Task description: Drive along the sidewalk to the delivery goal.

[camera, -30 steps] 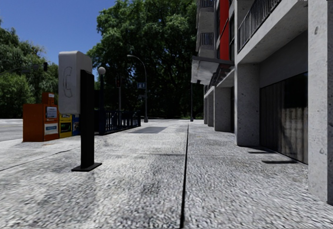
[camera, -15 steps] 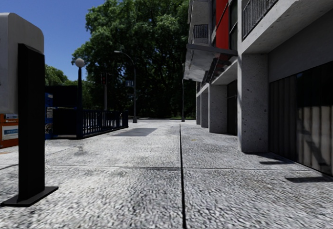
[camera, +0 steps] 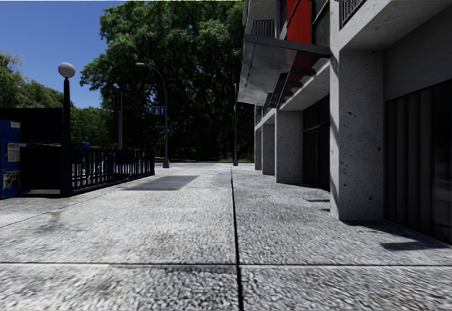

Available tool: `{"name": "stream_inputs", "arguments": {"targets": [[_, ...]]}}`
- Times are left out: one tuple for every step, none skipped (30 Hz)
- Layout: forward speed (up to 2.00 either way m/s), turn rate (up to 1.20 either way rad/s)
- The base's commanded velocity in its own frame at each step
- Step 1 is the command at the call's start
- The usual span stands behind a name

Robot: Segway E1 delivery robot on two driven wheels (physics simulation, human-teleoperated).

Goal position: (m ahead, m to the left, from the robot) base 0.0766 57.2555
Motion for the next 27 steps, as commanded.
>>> {"name": "stream_inputs", "arguments": {"targets": [[2.00,0.00],[2.00,0.00],[2.00,0.00],[2.00,0.00],[2.00,0.00],[2.00,0.00],[2.00,0.00],[2.00,0.00],[2.00,0.00],[2.00,0.00],[2.00,0.00],[2.00,0.00],[2.00,0.00],[2.00,0.00],[2.00,0.00],[2.00,0.00],[2.00,0.00],[2.00,0.00],[2.00,0.00],[2.00,0.00],[2.00,0.00],[2.00,0.00],[2.00,0.00],[2.00,0.00],[2.00,0.00],[2.00,0.00],[2.00,0.00]]}}
